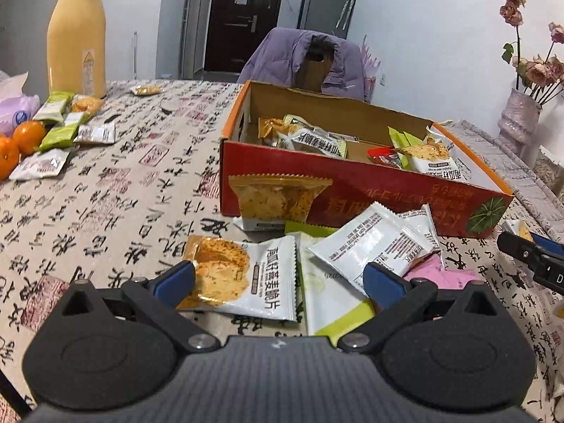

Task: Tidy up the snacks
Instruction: 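Lift the cookie packet with the right gripper while left moves over the pile, then grasp a green-and-white packet with the left gripper while right holds its cookie packet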

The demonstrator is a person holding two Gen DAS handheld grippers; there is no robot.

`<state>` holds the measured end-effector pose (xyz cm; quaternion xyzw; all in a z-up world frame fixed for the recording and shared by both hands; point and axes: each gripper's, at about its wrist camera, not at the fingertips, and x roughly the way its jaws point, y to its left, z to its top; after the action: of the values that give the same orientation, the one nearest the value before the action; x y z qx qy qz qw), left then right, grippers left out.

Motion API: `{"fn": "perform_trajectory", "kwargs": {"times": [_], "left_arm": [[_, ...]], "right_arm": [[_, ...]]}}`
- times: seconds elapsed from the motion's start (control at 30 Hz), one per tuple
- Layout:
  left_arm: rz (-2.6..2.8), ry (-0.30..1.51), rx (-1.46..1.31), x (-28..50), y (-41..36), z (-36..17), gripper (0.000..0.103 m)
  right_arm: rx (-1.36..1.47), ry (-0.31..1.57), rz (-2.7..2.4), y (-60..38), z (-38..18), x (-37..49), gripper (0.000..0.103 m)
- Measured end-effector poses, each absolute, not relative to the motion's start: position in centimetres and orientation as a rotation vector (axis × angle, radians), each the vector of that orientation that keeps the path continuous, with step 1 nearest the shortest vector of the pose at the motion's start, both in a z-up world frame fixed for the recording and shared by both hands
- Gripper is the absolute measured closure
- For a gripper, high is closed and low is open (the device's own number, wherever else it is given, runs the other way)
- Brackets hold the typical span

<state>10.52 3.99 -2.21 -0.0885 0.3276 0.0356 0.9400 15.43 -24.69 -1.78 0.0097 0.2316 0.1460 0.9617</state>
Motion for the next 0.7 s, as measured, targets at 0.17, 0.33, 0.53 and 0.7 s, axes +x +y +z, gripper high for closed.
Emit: {"fn": "perform_trajectory", "kwargs": {"times": [0.17,0.33,0.53,0.7], "left_arm": [[0.024,0.677,-0.133,9.3,2.7,-1.7,0.001],[-0.013,0.704,-0.099,8.6,1.3,-2.2,0.028],[-0.025,0.739,-0.095,8.7,0.7,-2.4,0.060],[-0.006,0.751,-0.085,9.4,0.2,-2.3,0.060]], "right_arm": [[0.032,0.466,0.297,-24.8,-1.8,15.4,0.039],[0.036,0.461,0.301,-24.9,-1.8,15.2,0.039],[0.043,0.456,0.300,-25.1,-1.8,15.0,0.039],[0.047,0.456,0.302,-25.2,-1.8,15.0,0.039]]}}
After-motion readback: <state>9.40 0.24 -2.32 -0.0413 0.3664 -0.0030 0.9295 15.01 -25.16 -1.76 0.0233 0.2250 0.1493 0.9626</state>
